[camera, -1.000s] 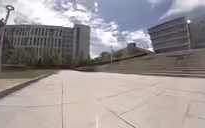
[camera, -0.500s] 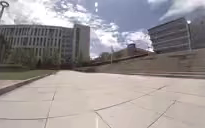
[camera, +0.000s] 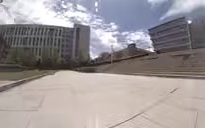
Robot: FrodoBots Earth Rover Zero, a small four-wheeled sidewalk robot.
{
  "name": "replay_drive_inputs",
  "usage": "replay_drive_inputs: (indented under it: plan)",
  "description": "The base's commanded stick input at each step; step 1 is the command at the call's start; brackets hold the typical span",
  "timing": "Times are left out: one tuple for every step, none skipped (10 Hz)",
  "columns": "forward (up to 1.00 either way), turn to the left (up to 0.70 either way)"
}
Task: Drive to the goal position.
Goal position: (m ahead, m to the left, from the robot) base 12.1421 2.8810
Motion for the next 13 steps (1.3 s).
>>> replay_drive_inputs:
  plan:
    - [1.0, 0.05]
    - [1.0, 0.05]
    - [1.0, 0.05]
    - [1.0, 0.05]
    - [1.0, 0.05]
    - [1.0, 0.05]
    - [1.0, 0.05]
    - [1.0, 0.05]
    - [1.0, 0.05]
    - [1.0, 0.05]
    - [1.0, 0.05]
    - [1.0, 0.05]
    - [1.0, 0.05]
